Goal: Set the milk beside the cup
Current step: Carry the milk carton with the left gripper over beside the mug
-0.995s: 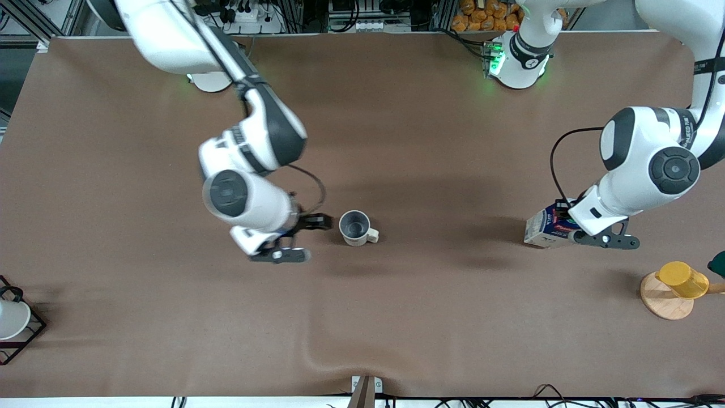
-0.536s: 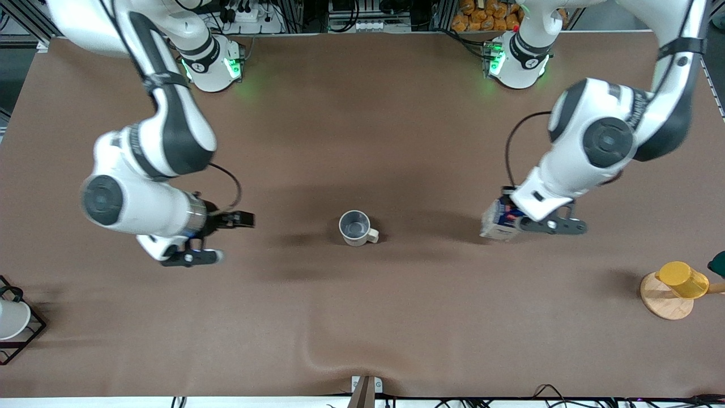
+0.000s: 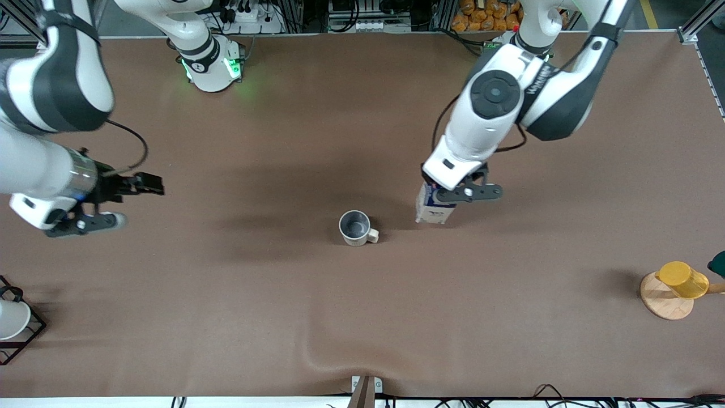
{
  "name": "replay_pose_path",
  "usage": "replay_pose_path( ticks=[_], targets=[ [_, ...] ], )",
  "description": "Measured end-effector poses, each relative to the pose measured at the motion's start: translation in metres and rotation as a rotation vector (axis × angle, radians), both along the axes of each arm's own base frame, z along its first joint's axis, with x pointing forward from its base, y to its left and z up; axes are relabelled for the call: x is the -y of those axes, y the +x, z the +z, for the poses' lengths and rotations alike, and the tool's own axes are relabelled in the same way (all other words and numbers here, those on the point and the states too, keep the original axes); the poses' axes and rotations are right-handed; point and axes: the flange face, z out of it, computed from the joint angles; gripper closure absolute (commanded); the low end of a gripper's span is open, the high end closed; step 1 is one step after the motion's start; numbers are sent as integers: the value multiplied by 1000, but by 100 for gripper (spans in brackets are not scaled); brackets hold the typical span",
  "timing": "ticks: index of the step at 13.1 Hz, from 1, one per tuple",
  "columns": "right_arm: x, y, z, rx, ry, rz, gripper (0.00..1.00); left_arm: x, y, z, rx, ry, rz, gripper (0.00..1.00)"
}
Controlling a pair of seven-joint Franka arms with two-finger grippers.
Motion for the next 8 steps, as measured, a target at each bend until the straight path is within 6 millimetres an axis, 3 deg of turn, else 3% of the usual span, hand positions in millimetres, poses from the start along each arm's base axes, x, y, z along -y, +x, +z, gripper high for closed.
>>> replay_pose_path(
  ticks=[5,8],
  targets=[
    [51,-20,41,39,-59,59,0,93,-40,-18,-41,-24,102,69],
    [85,-37,65,53,-28,22,0,127,-52,-45,-77,-17,90,67]
  ],
)
